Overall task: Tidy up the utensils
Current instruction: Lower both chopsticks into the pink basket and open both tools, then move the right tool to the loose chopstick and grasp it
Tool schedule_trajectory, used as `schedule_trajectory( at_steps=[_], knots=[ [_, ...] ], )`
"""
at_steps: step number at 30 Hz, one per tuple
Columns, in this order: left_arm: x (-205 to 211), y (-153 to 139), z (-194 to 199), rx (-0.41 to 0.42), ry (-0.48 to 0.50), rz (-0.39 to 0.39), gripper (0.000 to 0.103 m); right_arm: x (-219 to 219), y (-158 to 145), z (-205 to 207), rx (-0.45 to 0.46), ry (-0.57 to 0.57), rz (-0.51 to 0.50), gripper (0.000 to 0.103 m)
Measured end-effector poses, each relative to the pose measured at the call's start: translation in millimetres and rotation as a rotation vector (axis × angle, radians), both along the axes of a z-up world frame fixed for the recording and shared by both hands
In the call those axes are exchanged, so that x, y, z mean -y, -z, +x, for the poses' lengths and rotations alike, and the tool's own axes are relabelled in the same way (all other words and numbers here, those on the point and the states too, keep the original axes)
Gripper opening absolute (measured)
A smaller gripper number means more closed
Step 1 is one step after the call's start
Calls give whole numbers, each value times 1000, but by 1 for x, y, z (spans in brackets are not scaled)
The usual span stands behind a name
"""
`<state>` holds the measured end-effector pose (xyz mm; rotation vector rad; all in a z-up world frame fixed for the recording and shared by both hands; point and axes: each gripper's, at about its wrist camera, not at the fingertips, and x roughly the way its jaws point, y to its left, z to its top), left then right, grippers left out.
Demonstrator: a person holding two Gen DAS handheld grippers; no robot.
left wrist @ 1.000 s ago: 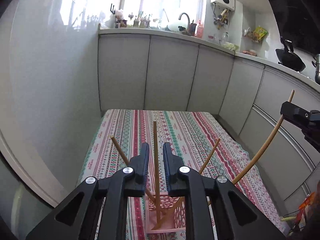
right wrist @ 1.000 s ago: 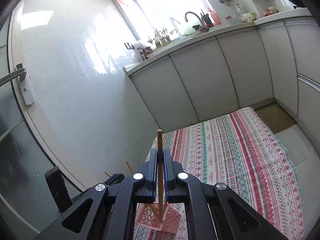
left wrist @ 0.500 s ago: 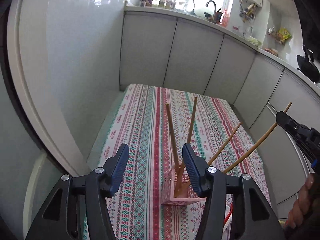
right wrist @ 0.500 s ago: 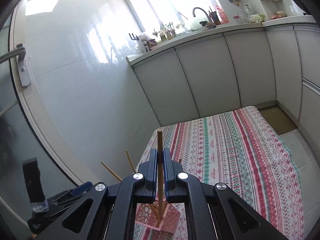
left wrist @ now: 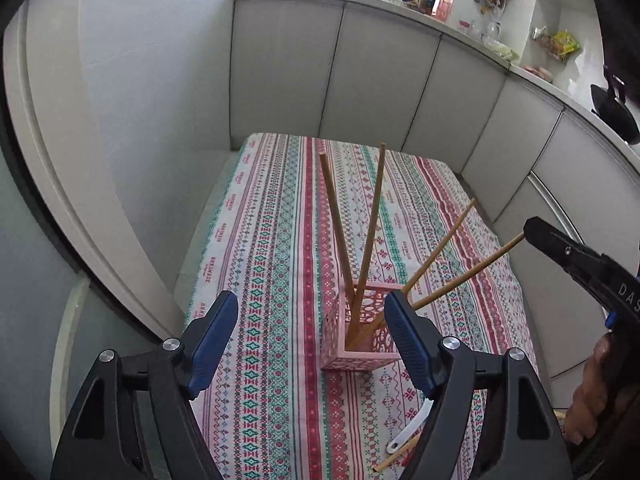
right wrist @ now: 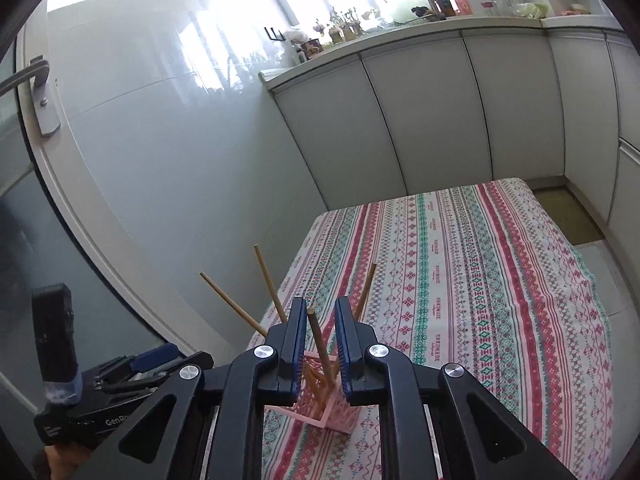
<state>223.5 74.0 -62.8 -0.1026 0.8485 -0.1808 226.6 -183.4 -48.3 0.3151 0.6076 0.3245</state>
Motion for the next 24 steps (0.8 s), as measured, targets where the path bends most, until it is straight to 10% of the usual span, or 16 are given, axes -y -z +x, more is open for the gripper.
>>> schedule_trajectory(
  at_steps=[24],
  knots=[
    [97, 37, -65, -203, 388, 64, 79, 166, 81, -73, -554, 230, -28, 17]
  ],
)
